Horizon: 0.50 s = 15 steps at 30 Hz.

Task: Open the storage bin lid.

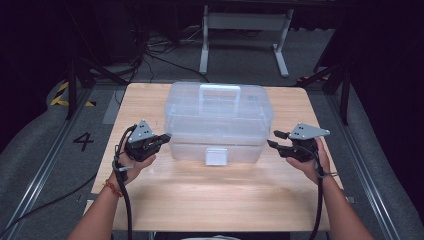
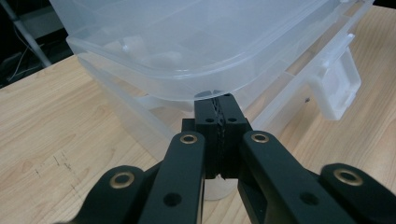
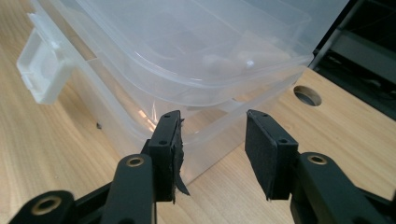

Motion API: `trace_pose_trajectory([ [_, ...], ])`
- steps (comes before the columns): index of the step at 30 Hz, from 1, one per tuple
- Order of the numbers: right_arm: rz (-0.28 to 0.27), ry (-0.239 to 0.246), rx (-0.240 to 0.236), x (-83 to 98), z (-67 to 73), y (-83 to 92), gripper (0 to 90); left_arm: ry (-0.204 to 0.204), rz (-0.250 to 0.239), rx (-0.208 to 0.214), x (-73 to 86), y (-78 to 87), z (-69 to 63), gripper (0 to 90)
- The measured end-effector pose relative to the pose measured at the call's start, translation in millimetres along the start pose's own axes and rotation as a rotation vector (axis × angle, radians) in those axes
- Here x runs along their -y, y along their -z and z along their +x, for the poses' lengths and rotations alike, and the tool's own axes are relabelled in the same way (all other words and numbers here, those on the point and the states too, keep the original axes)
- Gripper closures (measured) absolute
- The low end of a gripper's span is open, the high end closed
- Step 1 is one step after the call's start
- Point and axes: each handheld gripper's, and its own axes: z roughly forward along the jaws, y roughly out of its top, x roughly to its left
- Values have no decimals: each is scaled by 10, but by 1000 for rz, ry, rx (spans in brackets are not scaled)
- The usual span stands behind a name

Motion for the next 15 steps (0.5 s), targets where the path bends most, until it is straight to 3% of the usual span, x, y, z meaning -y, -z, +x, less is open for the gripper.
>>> trace_pose_trajectory([
  [15,-101,34,68,-37,96,-12,564,-6,-18,-6,-46,30,-2,887],
])
